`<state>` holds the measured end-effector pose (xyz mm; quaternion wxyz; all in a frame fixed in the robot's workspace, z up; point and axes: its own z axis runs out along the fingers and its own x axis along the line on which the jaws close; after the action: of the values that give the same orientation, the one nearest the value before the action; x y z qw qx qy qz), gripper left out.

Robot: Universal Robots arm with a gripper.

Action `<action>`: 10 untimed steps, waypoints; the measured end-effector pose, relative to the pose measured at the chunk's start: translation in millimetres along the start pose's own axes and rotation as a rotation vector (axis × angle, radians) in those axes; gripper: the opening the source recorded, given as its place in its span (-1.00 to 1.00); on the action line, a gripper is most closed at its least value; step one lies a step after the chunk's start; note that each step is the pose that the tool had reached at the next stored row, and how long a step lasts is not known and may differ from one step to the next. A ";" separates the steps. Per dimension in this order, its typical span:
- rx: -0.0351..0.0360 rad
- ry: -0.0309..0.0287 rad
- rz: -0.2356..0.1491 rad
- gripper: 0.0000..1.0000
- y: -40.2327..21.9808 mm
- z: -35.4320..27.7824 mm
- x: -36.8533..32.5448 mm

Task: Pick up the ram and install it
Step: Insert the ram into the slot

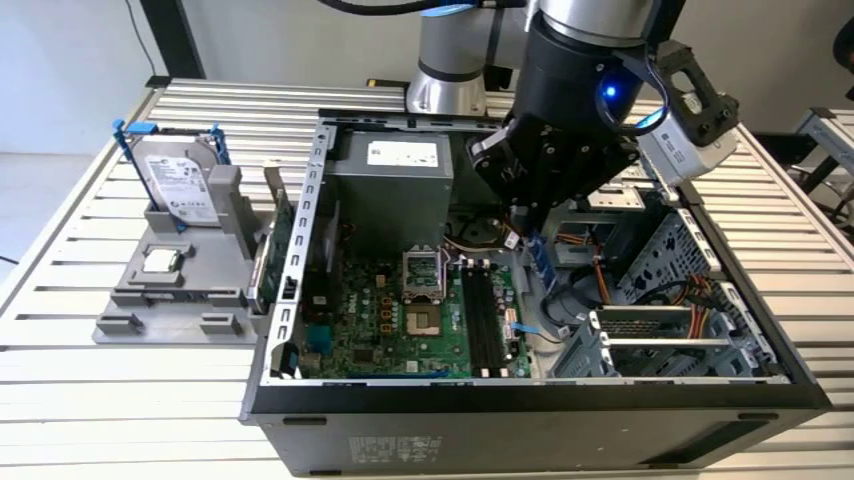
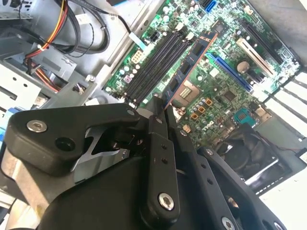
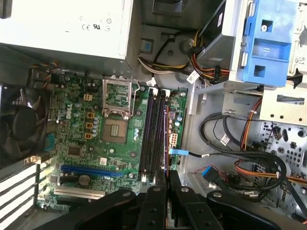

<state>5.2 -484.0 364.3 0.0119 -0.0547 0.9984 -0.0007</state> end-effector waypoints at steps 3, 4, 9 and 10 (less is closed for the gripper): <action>0.0001 0.0000 0.000 -1.00 0.0 5.5 0.1; 0.0000 0.0001 0.000 -1.00 0.0 7.3 0.1; 0.0011 0.0009 0.051 -1.00 0.0 16.4 0.1; 0.0015 0.0009 0.069 -1.00 0.0 18.2 0.1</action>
<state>5.5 -483.9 346.1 0.0116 -0.0201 0.9997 -0.0010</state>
